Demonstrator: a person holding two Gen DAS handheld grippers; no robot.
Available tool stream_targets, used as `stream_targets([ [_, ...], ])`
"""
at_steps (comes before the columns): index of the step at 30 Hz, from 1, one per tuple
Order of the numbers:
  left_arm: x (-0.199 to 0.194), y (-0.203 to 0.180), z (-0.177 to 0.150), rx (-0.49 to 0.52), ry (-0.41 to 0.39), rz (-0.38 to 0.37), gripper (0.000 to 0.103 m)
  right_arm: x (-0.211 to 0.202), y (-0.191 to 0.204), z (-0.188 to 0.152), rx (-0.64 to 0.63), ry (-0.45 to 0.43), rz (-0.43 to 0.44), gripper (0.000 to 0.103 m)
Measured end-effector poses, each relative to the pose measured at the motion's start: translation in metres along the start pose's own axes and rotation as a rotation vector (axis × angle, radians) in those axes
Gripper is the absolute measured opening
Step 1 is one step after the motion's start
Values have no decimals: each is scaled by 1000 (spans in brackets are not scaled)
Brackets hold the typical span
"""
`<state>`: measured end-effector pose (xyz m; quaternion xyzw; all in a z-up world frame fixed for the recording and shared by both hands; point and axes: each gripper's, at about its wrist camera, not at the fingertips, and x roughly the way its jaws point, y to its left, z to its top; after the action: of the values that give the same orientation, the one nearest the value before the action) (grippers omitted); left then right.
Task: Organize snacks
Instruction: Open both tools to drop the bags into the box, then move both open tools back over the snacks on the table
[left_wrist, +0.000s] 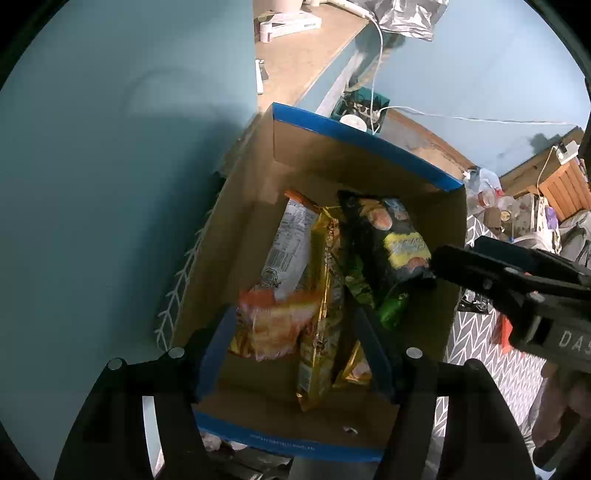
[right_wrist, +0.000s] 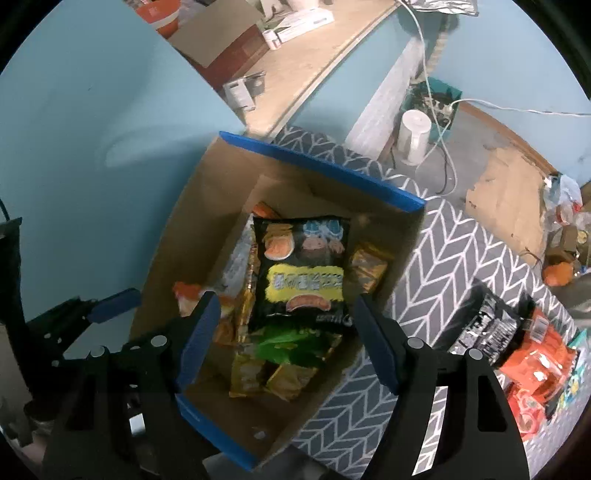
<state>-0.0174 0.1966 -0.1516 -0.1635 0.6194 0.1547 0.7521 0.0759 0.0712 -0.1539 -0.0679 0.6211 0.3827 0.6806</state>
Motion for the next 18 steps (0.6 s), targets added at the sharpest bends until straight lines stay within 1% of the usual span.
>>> stream_targets([
  [10,-9,-15,2,33,-1,-39,69,-23,-15,-15,12,-16,-52,76],
  [18,-17,-43,1,105,-4,-79,69,-44,-39,-35,47,-27,-91,76],
])
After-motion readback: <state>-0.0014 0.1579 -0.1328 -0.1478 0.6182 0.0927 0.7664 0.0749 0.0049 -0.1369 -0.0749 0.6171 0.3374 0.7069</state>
